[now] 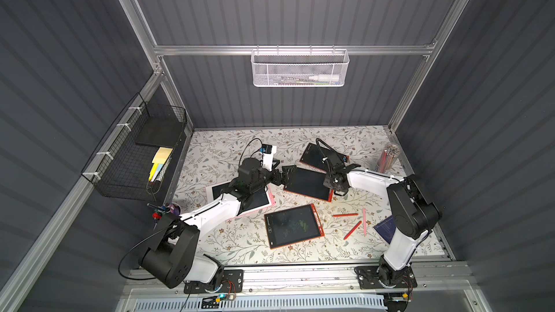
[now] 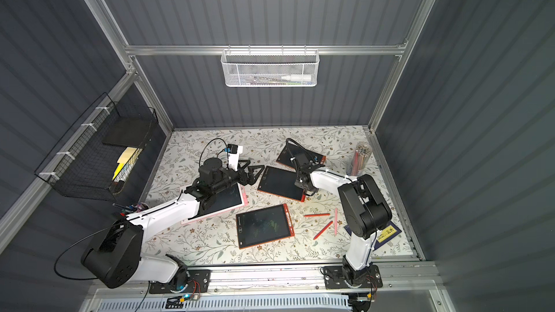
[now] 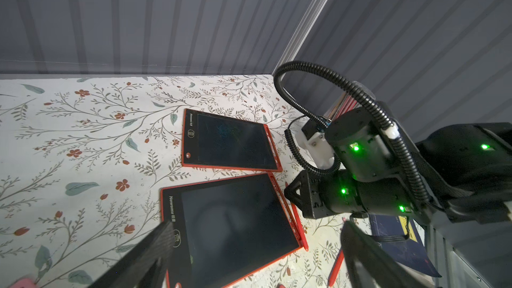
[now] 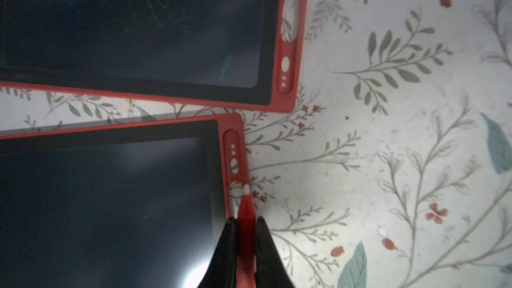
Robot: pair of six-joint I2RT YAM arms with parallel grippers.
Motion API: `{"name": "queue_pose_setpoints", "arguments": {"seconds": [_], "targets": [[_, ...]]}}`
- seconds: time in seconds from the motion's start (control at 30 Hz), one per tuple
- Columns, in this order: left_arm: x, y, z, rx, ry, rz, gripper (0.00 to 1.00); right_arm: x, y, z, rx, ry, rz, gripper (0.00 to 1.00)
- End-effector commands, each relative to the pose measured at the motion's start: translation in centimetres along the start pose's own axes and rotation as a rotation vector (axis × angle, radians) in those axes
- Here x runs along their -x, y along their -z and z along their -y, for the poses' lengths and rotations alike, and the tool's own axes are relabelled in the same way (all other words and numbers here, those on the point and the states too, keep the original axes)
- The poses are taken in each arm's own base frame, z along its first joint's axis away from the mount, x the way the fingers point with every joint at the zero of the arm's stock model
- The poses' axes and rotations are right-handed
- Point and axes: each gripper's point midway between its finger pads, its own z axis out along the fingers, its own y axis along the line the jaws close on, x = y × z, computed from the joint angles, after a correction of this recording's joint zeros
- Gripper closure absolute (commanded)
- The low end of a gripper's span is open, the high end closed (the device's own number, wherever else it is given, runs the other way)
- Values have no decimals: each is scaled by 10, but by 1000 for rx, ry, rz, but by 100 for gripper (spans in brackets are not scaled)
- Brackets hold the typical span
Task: Place the stylus back onto the writing tablet
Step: Place the stylus on the writing tablet.
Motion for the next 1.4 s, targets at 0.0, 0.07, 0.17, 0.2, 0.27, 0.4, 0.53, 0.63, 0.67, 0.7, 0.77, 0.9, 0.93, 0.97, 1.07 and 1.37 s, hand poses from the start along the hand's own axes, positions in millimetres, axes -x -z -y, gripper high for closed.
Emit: {"name": "queue_pose_setpoints", "arguments": {"seconds": [0.0, 0.07, 0.17, 0.2, 0.27, 0.4, 0.53, 0.63, 0.67, 0.7, 0.77, 0.9, 0.93, 0.97, 1.07, 1.37], "targets": [[-1, 1, 9, -37, -17, 7, 5, 15, 0, -4, -6, -3, 50, 86], [1, 3, 14, -52, -24, 11, 4, 16, -4, -4, -6, 7, 46, 86], [7, 7, 25, -98, -46, 27, 4, 17, -8, -5, -2, 28, 48, 86], [8, 9, 30, -119, -52, 31, 4, 16, -9, -4, -4, 35, 47, 86], [11, 12, 36, -145, -64, 38, 2, 16, -12, -6, 5, 47, 44, 85], [11, 13, 40, -170, -69, 36, 1, 18, -14, -12, 28, 75, 41, 85], [9, 12, 41, -177, -71, 25, 1, 17, -16, -13, 28, 93, 39, 85], [4, 8, 45, -198, -80, -7, 1, 15, -18, -13, 28, 108, 38, 85], [2, 6, 45, -194, -82, -18, 1, 15, -19, -13, 30, 112, 38, 85], [1, 4, 45, -195, -84, -28, 0, 15, -19, -13, 30, 116, 37, 85], [-2, 2, 45, -194, -87, -49, 1, 14, -20, -12, 27, 125, 36, 85], [-7, -2, 47, -200, -115, -100, 1, 13, -21, -11, 31, 140, 34, 86], [-9, -3, 45, -197, -127, -116, 1, 13, -21, -10, 31, 140, 34, 86], [-11, -4, 43, -187, -135, -130, 0, 12, -21, -9, 28, 141, 33, 86], [-14, -5, 40, -173, -143, -137, 1, 10, -22, -9, 34, 140, 27, 86], [-13, -7, 42, -185, -137, -132, 1, 6, -22, -1, 22, 134, 22, 86]]}}
